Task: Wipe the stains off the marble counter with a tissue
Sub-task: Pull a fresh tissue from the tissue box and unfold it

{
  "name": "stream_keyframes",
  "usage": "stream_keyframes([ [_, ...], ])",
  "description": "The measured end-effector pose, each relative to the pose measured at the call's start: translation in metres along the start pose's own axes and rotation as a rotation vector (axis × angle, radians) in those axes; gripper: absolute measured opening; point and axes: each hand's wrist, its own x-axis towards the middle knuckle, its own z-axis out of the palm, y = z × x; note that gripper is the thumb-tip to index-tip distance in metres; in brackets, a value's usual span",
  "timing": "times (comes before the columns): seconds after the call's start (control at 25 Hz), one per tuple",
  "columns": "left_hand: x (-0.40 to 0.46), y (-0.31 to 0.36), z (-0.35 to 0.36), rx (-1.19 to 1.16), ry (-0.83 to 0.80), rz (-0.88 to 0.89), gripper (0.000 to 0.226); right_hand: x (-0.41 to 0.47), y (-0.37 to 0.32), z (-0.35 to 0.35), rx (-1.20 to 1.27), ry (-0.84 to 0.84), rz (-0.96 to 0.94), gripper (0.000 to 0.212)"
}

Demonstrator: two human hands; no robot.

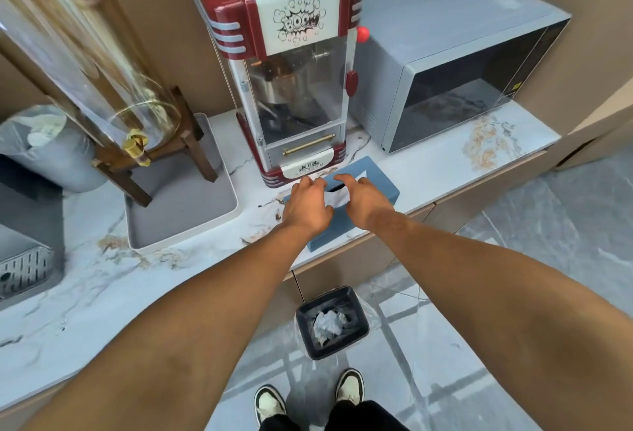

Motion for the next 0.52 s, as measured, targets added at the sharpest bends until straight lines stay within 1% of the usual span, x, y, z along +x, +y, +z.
stream_keyframes([
  [0.08, 0.005, -0.003, 0.007, 0.006, 0.002, -0.002, 0.039, 0.005, 0.005, 0.003, -0.032, -0.007, 0.010, 0.054],
  [0.16, 0.007, -0.008, 0.013, 0.008, 0.035, 0.018, 0.022, 0.008, 0.010, 0.008, -0.032, 0.039, 0.018, 0.035],
  [0.24, 0.006, -0.010, 0.016, -0.005, 0.058, 0.046, 0.012, 0.007, 0.013, 0.011, -0.015, 0.077, 0.034, 0.023],
  [0.36, 0.003, -0.007, 0.013, -0.055, 0.079, 0.059, 0.009, 0.002, 0.013, 0.007, 0.035, 0.113, 0.072, 0.018],
  [0.52, -0.002, 0.003, -0.010, -0.110, 0.100, 0.039, 0.006, -0.004, -0.002, -0.016, 0.079, 0.169, 0.044, 0.016],
])
